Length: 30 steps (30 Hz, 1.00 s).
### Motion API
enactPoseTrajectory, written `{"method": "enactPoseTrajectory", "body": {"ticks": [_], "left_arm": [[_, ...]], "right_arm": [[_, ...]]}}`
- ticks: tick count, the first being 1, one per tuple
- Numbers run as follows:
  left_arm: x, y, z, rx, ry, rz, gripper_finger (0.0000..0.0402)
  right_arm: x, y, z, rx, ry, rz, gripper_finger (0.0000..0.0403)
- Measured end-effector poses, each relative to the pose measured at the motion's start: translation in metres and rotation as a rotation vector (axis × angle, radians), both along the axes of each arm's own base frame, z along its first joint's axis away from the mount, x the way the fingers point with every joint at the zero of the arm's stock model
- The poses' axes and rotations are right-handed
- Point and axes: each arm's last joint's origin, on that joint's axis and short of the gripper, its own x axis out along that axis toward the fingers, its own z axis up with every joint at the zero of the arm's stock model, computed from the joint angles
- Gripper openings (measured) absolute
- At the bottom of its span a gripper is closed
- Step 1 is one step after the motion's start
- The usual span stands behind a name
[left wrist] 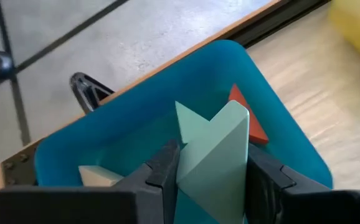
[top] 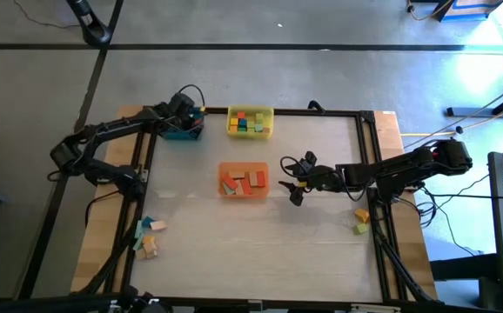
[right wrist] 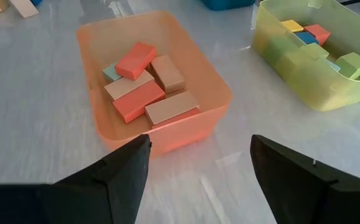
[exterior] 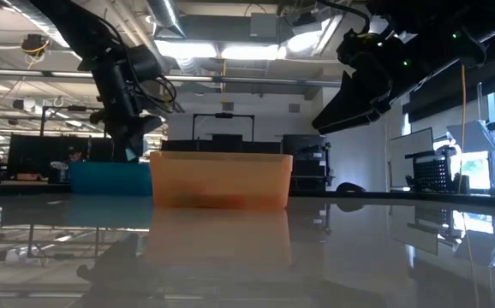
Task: Sort blocks by size
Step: Put the light blue triangle block into the blue bin
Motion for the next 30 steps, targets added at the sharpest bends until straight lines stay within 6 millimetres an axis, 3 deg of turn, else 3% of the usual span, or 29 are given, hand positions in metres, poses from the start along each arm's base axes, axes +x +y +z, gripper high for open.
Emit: {"method": "enactPoseTrajectory", "body": {"ticks": [6,14,18,23,30], "left_arm": [[-0.004,0.003,0.000,-0.013,-0.013,0.008,0.0117],[-0.010,0.007,-0.001,-0.031,-0.006,0.019,0.0202],[-0.008,0.000,0.005,-0.043,-0.011,-0.006,0.0222],[0.006,-0.028,0.022,-0.042,-0.090,-0.167,0.0224],[0.028,-0.090,0.037,-0.093,-0.166,-0.453,0.0225]], "right_arm": [[0.000,0.000,0.000,-0.001,0.000,0.000,0.0276],[0.000,0.000,0.000,-0.001,0.001,0.000,0.0276],[0.000,0.000,0.000,-0.001,0.000,0.000,0.0276],[0.000,0.000,0.000,-0.008,-0.001,-0.011,0.0276],[0.000,0.000,0.000,-0.008,0.000,-0.011,0.0276]]}}
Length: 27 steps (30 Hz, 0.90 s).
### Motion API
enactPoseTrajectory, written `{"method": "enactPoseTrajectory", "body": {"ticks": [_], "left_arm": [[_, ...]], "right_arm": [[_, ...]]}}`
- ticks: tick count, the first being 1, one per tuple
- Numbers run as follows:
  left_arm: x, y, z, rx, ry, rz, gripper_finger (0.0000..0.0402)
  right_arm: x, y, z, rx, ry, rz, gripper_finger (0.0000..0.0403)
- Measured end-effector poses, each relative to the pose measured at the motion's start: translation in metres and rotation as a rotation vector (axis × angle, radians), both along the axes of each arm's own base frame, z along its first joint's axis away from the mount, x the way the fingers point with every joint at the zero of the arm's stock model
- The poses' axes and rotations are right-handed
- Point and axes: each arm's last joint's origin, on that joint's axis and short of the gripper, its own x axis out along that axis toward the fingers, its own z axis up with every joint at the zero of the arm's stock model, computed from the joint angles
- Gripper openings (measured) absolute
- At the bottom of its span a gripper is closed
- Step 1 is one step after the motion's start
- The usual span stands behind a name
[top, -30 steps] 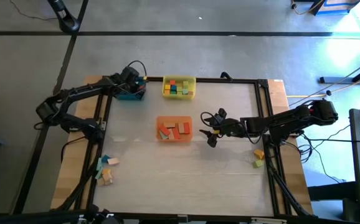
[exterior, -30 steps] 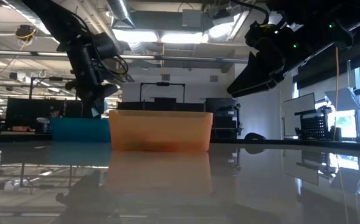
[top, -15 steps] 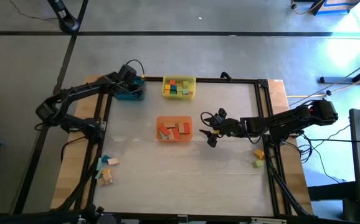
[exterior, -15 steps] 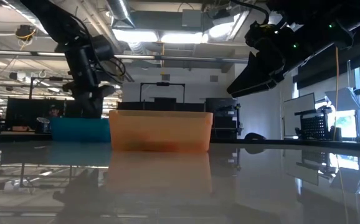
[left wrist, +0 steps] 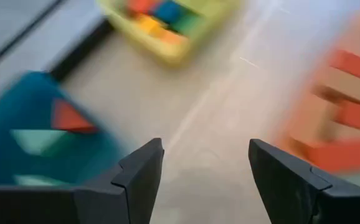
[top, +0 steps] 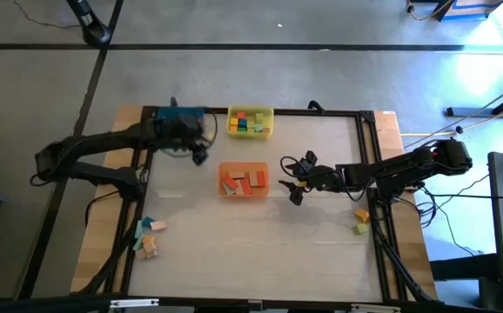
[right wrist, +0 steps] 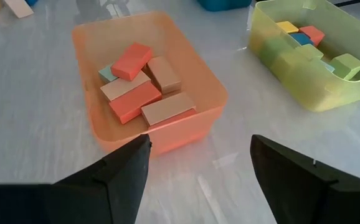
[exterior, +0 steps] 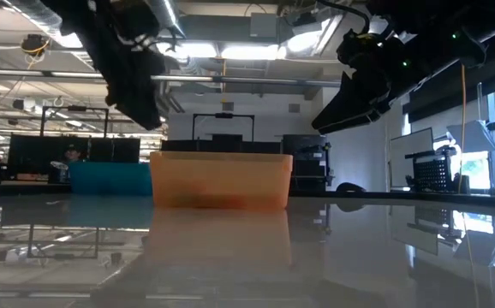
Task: Sort blocks by size
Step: Put the light blue triangle block into the blue bin, then put the brown triangle block into the blue bin
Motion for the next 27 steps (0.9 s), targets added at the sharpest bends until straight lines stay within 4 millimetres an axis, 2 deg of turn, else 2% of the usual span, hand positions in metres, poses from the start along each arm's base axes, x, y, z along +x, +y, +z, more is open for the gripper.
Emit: {"method": "enactPoseTrajectory", "body": {"ticks": [6,15,21,27], "left_arm": [[0.006,-0.057,-0.009,-0.141,0.093,-0.121,0.0225],[-0.012,-0.128,-0.020,-0.363,0.259,-0.159,0.0225],[-0.028,-0.161,-0.036,-0.462,0.336,-0.185,0.0225],[-0.038,-0.181,-0.053,-0.486,0.442,-0.207,0.0225]], "right_arm": [[0.000,0.000,0.000,0.000,0.000,0.000,0.0276],[0.000,0.000,0.000,0.001,0.000,0.001,0.0276],[0.000,0.000,0.000,0.001,0.000,0.002,0.0276],[0.000,0.000,0.000,0.001,0.000,0.001,0.0276]]}}
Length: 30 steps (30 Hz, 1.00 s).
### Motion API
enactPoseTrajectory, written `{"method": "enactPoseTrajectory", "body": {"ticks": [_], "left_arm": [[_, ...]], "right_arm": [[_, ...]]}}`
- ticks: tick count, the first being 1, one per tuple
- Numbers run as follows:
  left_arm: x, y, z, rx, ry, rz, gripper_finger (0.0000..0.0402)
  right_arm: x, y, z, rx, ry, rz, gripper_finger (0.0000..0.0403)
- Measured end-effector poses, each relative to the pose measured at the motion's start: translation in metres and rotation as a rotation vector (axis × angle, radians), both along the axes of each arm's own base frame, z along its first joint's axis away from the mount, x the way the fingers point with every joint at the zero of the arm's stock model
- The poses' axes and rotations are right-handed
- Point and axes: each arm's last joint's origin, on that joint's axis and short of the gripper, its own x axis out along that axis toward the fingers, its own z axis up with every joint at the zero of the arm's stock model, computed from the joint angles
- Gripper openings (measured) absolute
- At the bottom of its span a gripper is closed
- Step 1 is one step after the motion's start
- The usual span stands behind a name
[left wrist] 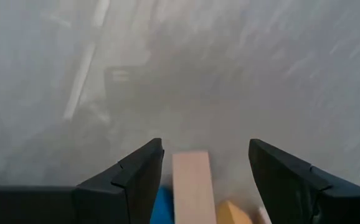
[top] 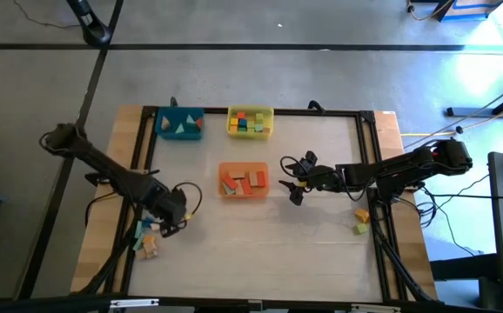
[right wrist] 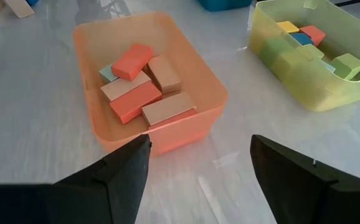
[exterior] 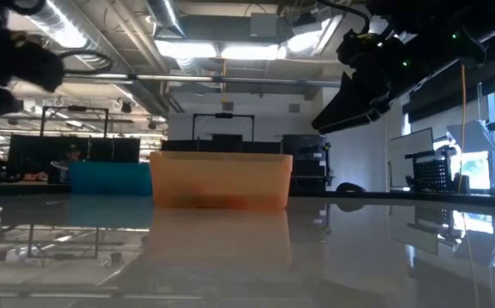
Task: Sort blocks by size
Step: Put the brown triangle block into the blue bin
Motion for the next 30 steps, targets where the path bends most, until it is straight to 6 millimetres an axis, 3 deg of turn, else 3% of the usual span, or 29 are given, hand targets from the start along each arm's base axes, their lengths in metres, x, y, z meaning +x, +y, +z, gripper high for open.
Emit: {"method": "enactPoseTrajectory", "body": {"ticks": [10,26,30], "left_arm": [[-0.010,-0.014,-0.024,-0.016,0.158,-0.034,0.0225],[-0.025,-0.010,-0.052,-0.085,0.242,-0.004,0.0225],[-0.026,-0.009,-0.053,-0.087,0.250,-0.008,0.0203]], "right_arm": [[0.000,0.000,0.000,0.000,0.000,0.000,0.0276],[0.000,0.000,0.000,0.001,0.000,0.000,0.0276],[0.000,0.000,0.000,0.001,0.001,0.000,0.0276]]}}
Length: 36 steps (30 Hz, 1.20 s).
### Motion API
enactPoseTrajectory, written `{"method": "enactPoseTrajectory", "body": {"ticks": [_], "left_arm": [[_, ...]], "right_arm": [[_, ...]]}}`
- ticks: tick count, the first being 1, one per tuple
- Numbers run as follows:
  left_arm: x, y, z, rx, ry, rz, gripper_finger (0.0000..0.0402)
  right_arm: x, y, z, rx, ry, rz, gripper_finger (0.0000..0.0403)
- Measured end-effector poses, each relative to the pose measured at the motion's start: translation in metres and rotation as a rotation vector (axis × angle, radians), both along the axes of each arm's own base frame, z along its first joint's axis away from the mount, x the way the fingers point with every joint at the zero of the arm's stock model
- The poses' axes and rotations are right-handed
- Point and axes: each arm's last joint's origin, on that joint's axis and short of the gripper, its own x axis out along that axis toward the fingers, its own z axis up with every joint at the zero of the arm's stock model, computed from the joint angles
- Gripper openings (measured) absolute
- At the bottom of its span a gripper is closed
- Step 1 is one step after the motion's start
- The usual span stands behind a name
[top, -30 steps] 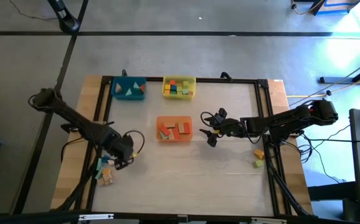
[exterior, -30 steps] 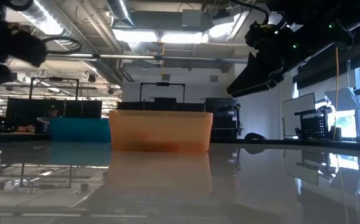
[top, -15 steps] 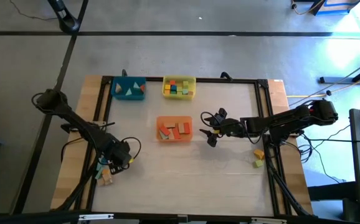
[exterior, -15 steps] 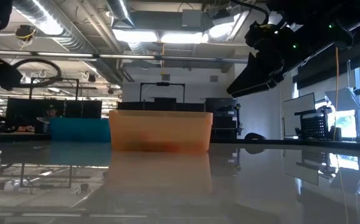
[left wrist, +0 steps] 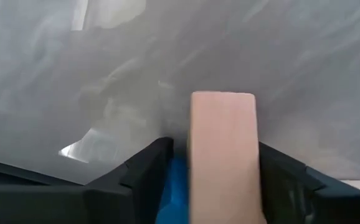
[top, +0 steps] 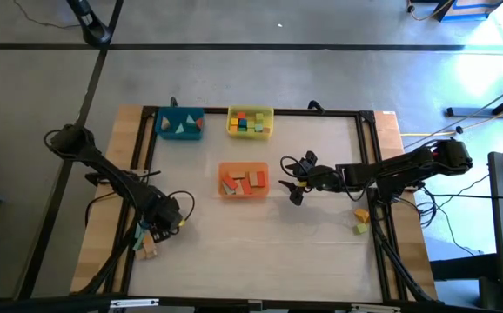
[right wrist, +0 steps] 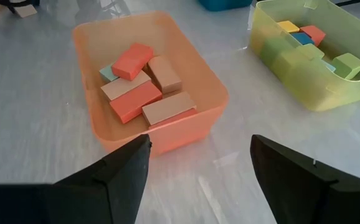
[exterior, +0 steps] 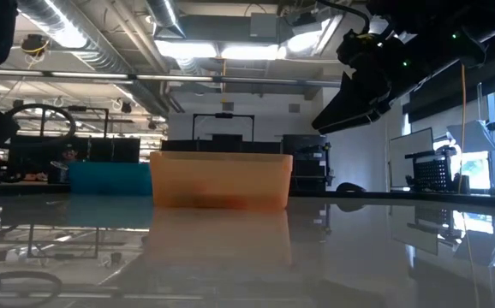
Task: Sort blocks by size
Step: Put the brown triangle block into the blue bin
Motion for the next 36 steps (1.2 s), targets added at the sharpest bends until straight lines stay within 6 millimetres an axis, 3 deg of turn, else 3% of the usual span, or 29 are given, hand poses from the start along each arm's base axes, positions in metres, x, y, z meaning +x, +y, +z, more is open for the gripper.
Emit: {"method": "enactPoseTrajectory", "body": {"ticks": [7,14,20,29,36], "left_arm": [[0.000,0.000,0.001,-0.002,0.004,-0.006,0.0121],[0.015,-0.004,0.020,-0.014,-0.113,-0.059,0.0118],[0.034,0.006,0.048,0.068,-0.316,-0.078,0.0122],[0.053,0.056,0.086,0.388,-0.586,-0.017,0.0127],[0.054,0.113,0.097,0.633,-0.592,0.141,0.0126]], "right_arm": [[0.000,0.000,0.000,0.000,0.000,0.000,0.0276],[0.000,0.000,0.000,0.000,-0.001,0.000,0.0276],[0.000,0.000,0.000,0.000,-0.001,0.000,0.0276],[0.000,0.000,0.000,0.001,-0.002,-0.001,0.0276],[0.000,-0.001,0.000,-0.012,-0.005,-0.025,0.0276]]}}
